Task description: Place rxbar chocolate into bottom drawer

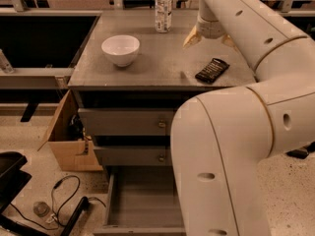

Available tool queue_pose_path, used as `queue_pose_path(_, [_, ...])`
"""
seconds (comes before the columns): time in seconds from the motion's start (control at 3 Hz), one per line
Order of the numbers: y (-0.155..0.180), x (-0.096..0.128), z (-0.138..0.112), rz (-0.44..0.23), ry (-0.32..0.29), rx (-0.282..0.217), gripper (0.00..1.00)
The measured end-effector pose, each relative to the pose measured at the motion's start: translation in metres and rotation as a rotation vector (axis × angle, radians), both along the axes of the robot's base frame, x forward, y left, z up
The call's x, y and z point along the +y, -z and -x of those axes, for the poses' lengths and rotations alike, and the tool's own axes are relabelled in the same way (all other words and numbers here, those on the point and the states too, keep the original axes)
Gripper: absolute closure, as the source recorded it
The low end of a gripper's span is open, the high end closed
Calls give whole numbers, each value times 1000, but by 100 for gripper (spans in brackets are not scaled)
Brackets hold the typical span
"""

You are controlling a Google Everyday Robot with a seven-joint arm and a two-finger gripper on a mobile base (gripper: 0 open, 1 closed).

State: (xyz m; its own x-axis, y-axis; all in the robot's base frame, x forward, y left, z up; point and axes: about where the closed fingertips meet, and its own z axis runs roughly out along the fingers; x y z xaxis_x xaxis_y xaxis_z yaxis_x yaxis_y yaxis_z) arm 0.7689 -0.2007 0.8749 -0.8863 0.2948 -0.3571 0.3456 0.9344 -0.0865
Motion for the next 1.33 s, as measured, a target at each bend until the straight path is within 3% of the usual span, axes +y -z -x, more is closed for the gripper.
queue_pose_path(0.33, [7, -10, 8, -97, 18, 15, 0])
queue_pose_path(0.67, [3, -17, 16, -147, 53, 14, 0])
queue_pose_path(1.0, [3, -19, 21, -122, 100, 28, 0])
queue_pose_path(1.33, [24, -16, 18, -54, 137, 70, 0])
